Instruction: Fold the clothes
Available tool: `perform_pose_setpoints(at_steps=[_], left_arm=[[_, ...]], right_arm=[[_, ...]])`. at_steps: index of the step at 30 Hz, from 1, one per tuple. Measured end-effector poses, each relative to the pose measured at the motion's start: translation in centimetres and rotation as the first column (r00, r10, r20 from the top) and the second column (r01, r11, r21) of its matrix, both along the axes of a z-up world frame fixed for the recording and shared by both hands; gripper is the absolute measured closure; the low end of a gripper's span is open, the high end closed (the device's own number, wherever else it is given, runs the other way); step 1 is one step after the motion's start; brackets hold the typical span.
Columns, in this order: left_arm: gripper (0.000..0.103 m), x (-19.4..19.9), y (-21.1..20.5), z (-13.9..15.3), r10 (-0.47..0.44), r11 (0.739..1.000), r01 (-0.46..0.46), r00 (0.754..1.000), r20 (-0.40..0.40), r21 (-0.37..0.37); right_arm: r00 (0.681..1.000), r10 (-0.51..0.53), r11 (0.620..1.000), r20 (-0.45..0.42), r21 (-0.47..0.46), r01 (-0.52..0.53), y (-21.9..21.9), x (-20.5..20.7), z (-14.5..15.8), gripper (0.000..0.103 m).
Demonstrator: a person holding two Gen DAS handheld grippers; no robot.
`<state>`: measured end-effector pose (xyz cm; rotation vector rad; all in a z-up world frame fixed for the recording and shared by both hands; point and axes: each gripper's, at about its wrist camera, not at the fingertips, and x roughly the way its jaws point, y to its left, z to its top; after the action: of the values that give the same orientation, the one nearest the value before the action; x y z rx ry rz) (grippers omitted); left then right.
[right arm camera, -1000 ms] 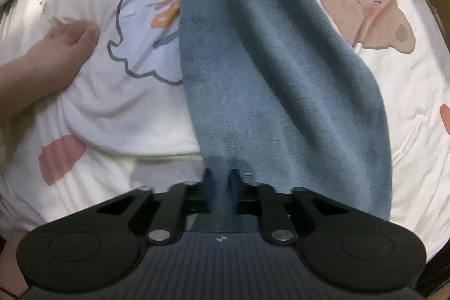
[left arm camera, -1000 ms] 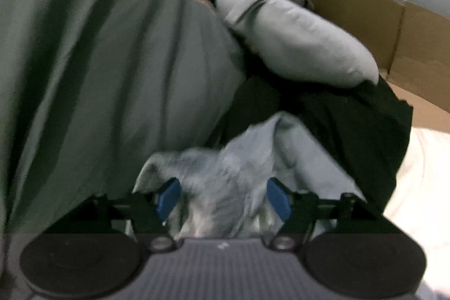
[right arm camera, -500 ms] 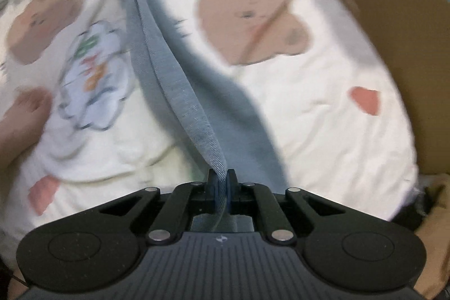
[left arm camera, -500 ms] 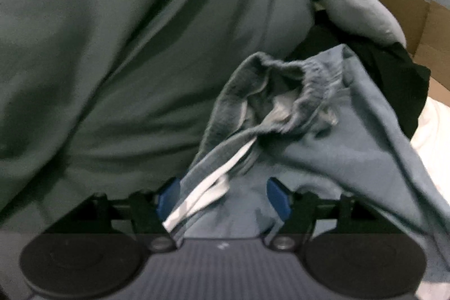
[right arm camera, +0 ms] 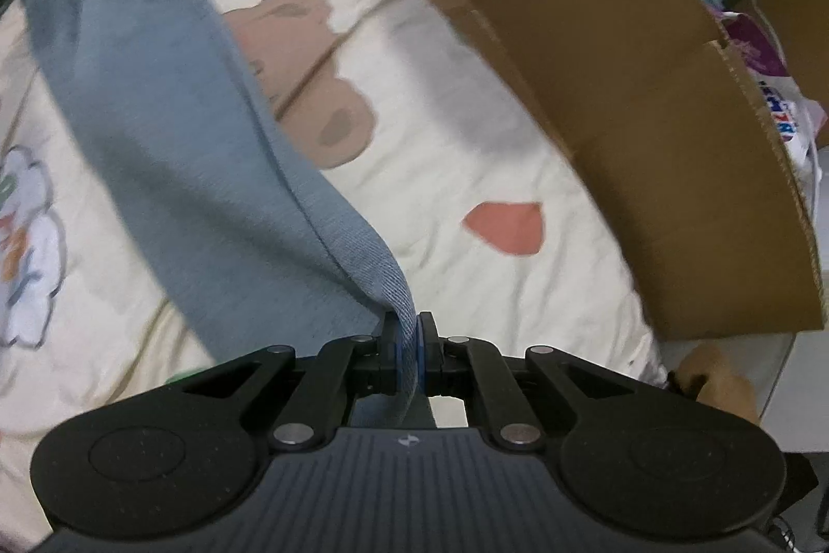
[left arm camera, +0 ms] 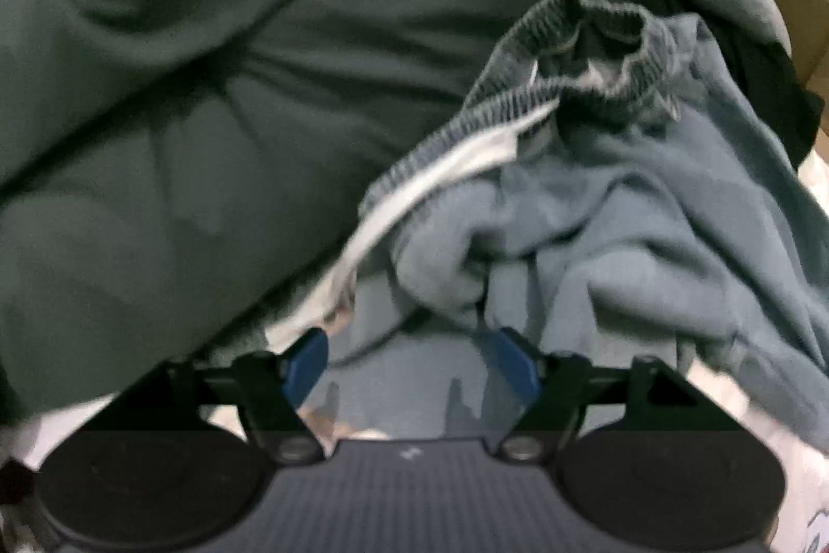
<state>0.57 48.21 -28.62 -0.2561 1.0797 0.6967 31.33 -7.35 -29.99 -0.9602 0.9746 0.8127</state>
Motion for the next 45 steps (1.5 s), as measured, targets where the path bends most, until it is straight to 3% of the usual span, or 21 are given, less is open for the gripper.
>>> perform_pose_setpoints(at_steps=[10,12,15,17,23,28,41,45], left_arm=[[0.028,-2.2,-1.9,-0.9,0.018,0.996,-0.020,1.000,-0.018,-0.082],[0.028,-2.6,-2.4,-0.9,0.025,0.995,-0.027,1.000,-0.015,-0.094],[0.026,-3.3,-3.7,-0.6,0.033,0.996,-0.032,0.999,0.006,-0.078],[0.024,-3.6,-4.7,-0.4,0.030,0.997,-0.029,0.999,0.018,-0.071],[0.023,-3.6,-7.2,-1.6,0.008,0.993,-0.006,1.000,0.017,-0.118],[0.023,-3.7,-8.9,-3.5,0.061,0.980,-0.051,0.997,0.045,-0.195],[0.025,-2.1,-12.5,-7.0,0.065,0.974,-0.036,0.990,0.126,-0.222],[0.041,-2.4,-13.0,-8.0,0.068,0.970,-0.031,0.986,0.149,-0.239]], right_arm=[[0.995,-0.074,0.997,0.068,-0.010,0.075,1.7,3.9,-2.4,0.098],[0.991,-0.113,0.993,0.073,-0.014,0.114,2.1,4.2,-3.0,0.092],[0.988,-0.131,0.991,0.080,0.038,0.128,2.7,3.5,-2.2,0.067],[0.988,-0.130,0.989,0.084,0.083,0.123,3.3,2.7,-1.3,0.057],[0.991,-0.134,0.968,-0.016,0.212,0.134,5.3,-0.3,-0.1,0.057],[0.986,-0.119,0.940,-0.113,0.307,0.148,7.1,-3.1,0.1,0.057],[0.954,-0.004,0.866,-0.301,0.475,0.154,12.6,-8.9,-2.2,0.057],[0.934,0.034,0.845,-0.355,0.510,0.163,14.2,-11.2,-3.8,0.057]])
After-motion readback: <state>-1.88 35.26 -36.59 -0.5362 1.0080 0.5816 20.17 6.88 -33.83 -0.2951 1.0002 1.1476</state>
